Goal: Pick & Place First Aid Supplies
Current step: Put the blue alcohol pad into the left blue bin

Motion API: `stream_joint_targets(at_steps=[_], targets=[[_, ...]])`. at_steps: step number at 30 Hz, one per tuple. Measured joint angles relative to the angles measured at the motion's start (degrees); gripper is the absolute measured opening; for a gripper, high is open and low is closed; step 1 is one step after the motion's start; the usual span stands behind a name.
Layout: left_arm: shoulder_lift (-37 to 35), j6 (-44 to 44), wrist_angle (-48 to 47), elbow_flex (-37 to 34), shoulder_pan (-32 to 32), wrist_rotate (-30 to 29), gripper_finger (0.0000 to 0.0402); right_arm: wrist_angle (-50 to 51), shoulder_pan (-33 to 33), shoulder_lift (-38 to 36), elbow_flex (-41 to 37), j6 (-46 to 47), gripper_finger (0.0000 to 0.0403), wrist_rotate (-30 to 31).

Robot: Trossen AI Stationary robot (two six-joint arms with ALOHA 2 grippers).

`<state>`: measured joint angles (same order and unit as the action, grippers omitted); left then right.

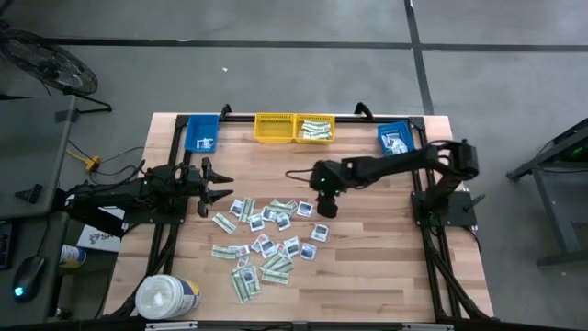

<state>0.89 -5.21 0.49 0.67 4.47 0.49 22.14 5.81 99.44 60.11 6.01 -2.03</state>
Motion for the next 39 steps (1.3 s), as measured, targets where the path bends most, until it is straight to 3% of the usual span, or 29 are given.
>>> stream_joint_targets(at_steps=[5,15,26,39], targets=[[-0.02,0.00,0.00,0.00,0.02,0.00,0.0172,9.66,-1.42,5.92,8.75,2.88,0.0181,2.75],[0.00,0.00,0.00,0.00,0.00,0.00,0.0172,18.28,-4.86,14.49,20.03,7.16,0.0181,2.30],[-0.02,0.00,0.00,0.00,0.01,0.00,0.0172,23.21,-4.97,19.22,23.94,7.48,0.0181,3.45],[-0.02,0.00,0.00,0.00,0.00,0.00,0.0172,24.65,-4.68,19.90,25.14,7.46,0.0181,6.07]])
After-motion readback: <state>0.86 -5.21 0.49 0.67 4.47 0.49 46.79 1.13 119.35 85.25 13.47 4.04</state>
